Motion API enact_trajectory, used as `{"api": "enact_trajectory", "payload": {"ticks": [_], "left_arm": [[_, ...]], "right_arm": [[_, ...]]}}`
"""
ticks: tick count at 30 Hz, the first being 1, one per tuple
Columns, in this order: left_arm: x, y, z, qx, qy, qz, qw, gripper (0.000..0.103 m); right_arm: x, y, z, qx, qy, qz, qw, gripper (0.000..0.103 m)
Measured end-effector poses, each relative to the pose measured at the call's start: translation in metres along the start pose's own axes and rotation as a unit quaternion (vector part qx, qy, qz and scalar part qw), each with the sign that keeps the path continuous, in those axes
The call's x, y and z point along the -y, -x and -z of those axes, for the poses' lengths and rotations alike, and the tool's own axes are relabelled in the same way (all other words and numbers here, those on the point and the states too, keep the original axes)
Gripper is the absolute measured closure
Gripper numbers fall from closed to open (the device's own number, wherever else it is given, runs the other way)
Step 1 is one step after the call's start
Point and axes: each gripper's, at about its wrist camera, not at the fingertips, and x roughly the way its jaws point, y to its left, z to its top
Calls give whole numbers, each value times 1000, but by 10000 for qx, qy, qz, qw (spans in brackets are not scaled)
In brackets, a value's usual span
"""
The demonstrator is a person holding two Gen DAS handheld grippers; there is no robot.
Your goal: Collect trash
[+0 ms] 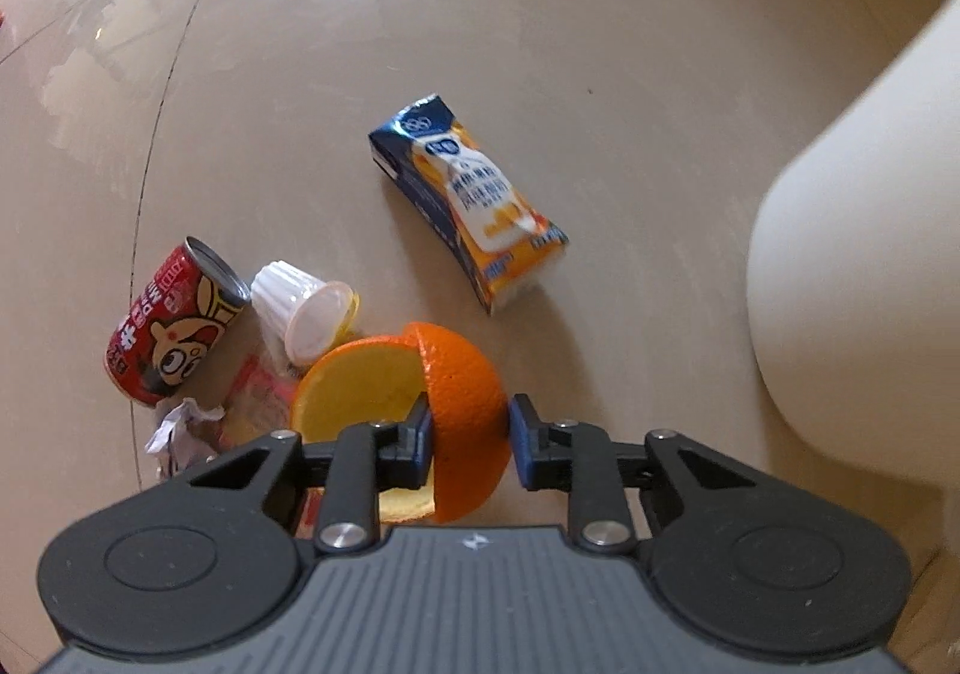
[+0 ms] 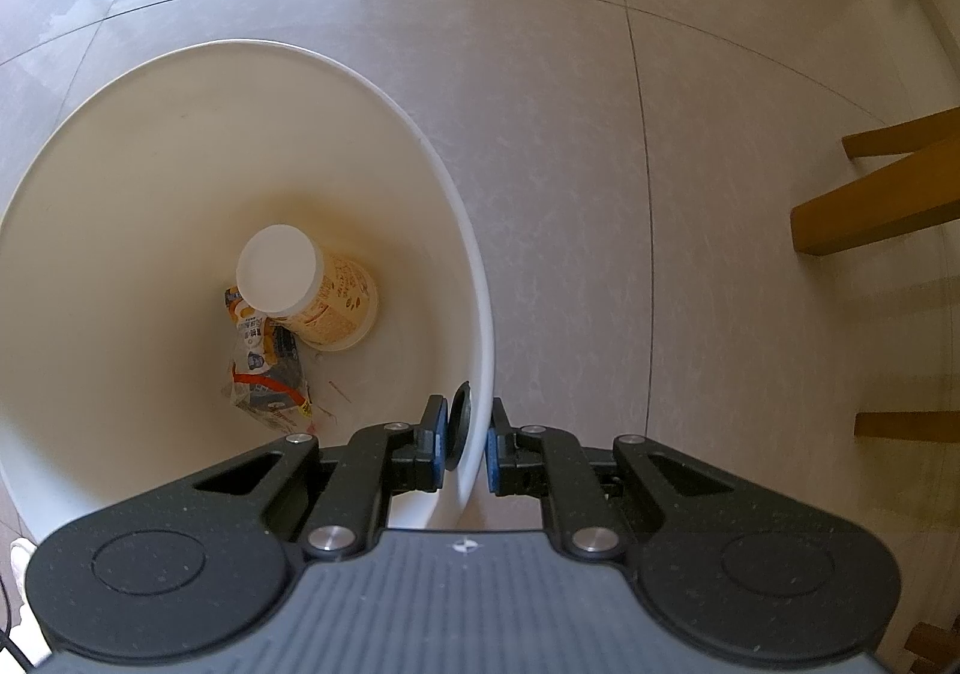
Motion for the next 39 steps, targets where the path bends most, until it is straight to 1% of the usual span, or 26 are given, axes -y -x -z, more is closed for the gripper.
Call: {"api": "enact_trajectory", "payload": {"ticks": [3, 7, 9, 12, 13, 15, 16, 17, 19, 22, 24, 27, 28, 30, 32, 34, 35, 39], "left_arm": [[4, 10, 3, 35, -124, 12, 9999, 79], [20, 25, 6, 128, -466, 18, 9988, 79], [24, 31, 8, 145, -604, 165, 9979, 80], [41, 42, 14, 263, -1187, 194, 9924, 81], [45, 42, 15, 246, -1324, 313, 9904, 82], [51, 39, 19, 116, -1485, 771, 9858, 81], [54, 38, 21, 97, -1541, 832, 9845, 81], [57, 36, 22, 95, -1595, 817, 9838, 79], [60, 33, 24, 142, -1606, 694, 9845, 79], [56, 26, 25, 92, -1395, 666, 9879, 77], [54, 24, 25, 102, -1396, 595, 9884, 65], [51, 22, 25, 217, -1483, 439, 9877, 56], [51, 22, 23, 241, -1464, 449, 9879, 54], [52, 20, 20, 330, -1428, 505, 9879, 46], [53, 14, 15, 363, -1423, 423, 9883, 45], [53, 5, 13, 353, -1380, 244, 9895, 47], [52, 4, 10, 361, -1329, 213, 9902, 47], [38, 11, 7, 594, -1089, 233, 9920, 46]], "right_arm": [[1, -1, 0, 0, 6, -16, 10000, 88], [1, 0, 1, 6, 9, -18, 10000, 88], [1, 0, 1, 9, 1, -18, 10000, 88], [2, 0, 1, 8, -39, -14, 10000, 88], [2, 0, 1, 12, -45, -12, 10000, 88], [2, 0, 1, 17, -58, -13, 10000, 88], [2, 0, 1, 21, -57, -16, 10000, 88], [2, 0, 1, 24, -65, -22, 10000, 88], [2, 1, 1, 41, -49, -21, 10000, 88], [2, 1, 3, 51, -44, -19, 10000, 88], [2, 1, 3, 47, -22, -12, 10000, 88], [2, 1, 2, 26, -28, -34, 10000, 88], [2, 1, 2, 30, -6, -33, 10000, 88], [1, 1, 2, 44, 24, -20, 10000, 88], [1, 1, 2, 52, 31, -10, 10000, 88], [0, 1, 3, 55, 20, -3, 10000, 88], [0, 1, 3, 56, 11, -2, 10000, 88], [-1, 1, 4, 67, 38, 0, 10000, 88]]}}
